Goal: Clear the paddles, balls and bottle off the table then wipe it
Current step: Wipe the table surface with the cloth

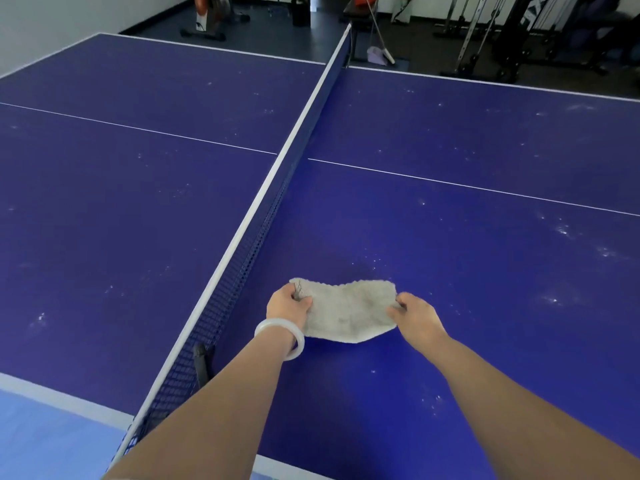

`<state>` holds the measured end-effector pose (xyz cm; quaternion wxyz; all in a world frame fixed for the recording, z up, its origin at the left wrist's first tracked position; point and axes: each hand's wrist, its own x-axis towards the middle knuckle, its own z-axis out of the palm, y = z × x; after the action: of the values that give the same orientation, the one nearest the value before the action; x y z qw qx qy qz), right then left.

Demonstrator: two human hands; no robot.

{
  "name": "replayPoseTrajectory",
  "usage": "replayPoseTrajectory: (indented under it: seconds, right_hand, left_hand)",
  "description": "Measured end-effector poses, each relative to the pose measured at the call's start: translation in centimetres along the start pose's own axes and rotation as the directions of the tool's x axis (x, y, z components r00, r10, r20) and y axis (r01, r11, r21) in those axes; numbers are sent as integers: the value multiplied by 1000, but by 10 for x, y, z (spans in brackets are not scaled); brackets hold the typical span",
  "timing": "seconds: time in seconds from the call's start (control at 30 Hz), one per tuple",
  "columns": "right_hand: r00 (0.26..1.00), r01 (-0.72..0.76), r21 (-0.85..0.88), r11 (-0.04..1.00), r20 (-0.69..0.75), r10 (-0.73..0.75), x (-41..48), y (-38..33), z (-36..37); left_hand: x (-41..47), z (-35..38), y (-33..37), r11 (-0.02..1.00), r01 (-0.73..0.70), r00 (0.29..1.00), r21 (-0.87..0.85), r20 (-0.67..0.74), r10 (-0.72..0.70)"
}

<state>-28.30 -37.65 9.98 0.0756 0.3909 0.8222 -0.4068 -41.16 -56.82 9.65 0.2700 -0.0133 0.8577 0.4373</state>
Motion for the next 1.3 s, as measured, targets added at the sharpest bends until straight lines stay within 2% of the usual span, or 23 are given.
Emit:
replayPoseTrajectory:
  seconds: [0.17,0.23,0.3,0.33,0.4,0.43,0.5,0.57,0.7,0.8,0.9,0.97,1.03,1.1,1.13,1.23,1.3]
  right_hand:
    - [964,-264,-181,947,-69,256,-4,21,13]
    - [963,-253,-334,908,-173,204,-8,24,20]
    - [955,-121,-545,829,-293,-53,-13,21,29]
    - [942,6,-629,777,-258,-216,-15,16,35]
    - [878,318,-701,639,-36,-477,-15,8,48]
    - [833,455,-685,569,101,-544,-14,6,56]
    - [772,612,-624,486,338,-538,-12,6,69]
    - [784,616,-587,525,390,-484,-9,13,78]
    - [921,375,-688,621,202,-333,-2,18,91]
    - [964,234,-729,644,89,-250,3,10,97]
    - [923,308,-716,627,64,-380,9,10,95]
    - [829,482,-691,538,163,-535,15,20,93]
    - [728,635,-643,428,312,-610,22,34,93]
    - [720,644,-650,403,336,-608,36,43,90]
    - [755,595,-674,439,281,-592,45,43,89]
    - [900,323,-694,643,16,-435,63,35,88]
    - [912,254,-686,682,-64,-405,55,32,98]
  left_hand:
    - [-4,8,-38,998,36,999,53,-40,-34]
    - [-4,9,-50,992,10,996,124,-91,1]
    - [-1,11,-61,941,-54,984,334,-140,106]
    - [0,12,-66,899,-78,977,431,-148,156]
    - [1,15,-74,814,-87,965,574,-153,211]
    - [1,17,-78,783,-82,962,616,-156,223]
    - [1,22,-87,739,-62,960,670,-163,229]
    - [3,27,-94,697,-51,956,716,-167,242]
    - [15,31,-99,677,-45,953,734,-171,249]
    - [25,35,-99,672,-27,956,740,-177,232]
    - [26,42,-100,657,9,951,754,-211,228]
    - [26,45,-102,636,25,941,771,-233,246]
    - [25,46,-103,638,26,932,769,-249,263]
    - [24,47,-104,638,19,922,770,-261,286]
    - [24,48,-104,636,17,918,772,-263,295]
    - [23,49,-105,634,21,919,773,-265,293]
    - [24,49,-105,637,20,917,770,-268,296]
